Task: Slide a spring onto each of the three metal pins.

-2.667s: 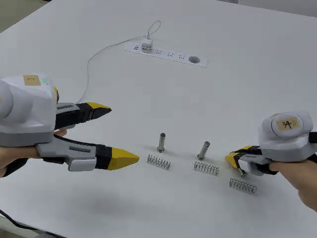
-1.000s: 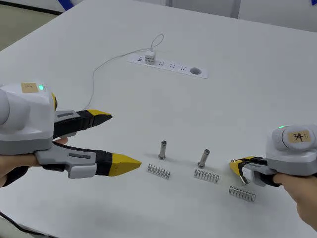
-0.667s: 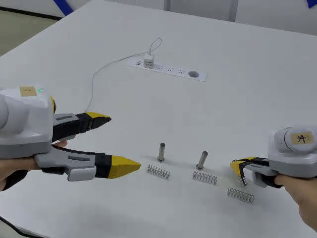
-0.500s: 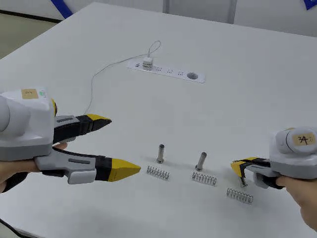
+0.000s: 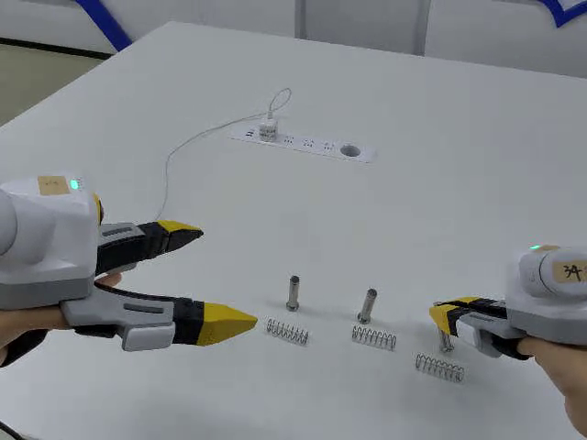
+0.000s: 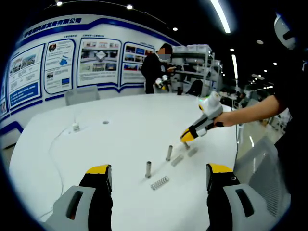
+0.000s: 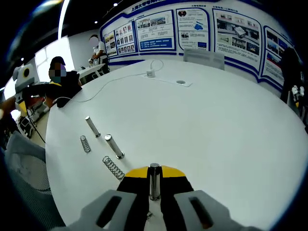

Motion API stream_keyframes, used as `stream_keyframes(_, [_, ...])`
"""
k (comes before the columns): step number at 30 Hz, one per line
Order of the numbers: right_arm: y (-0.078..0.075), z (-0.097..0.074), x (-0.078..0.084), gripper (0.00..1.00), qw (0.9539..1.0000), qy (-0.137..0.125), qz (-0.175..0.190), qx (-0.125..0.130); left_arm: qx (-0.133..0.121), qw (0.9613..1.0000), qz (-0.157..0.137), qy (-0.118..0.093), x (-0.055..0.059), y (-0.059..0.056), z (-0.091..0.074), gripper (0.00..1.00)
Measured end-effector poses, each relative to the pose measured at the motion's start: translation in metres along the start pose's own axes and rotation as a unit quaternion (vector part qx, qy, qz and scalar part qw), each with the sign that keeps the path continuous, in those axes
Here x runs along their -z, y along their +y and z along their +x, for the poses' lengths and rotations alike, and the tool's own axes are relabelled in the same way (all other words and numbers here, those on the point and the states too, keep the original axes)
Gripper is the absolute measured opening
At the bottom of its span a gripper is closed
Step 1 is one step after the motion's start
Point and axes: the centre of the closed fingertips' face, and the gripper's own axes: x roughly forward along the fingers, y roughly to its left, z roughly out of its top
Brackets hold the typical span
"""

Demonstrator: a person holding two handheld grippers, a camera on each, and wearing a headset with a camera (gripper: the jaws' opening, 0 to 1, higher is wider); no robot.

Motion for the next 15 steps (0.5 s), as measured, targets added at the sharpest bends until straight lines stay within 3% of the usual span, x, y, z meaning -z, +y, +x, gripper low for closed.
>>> stream_keyframes(15, [0.0027,-0.0100,0.0018,0.07,0.9994,-0.031,-0.011,-0.008,0.005,0.9999,0.013,0.006,-0.0059,-0.0069,-0.0001,0.83])
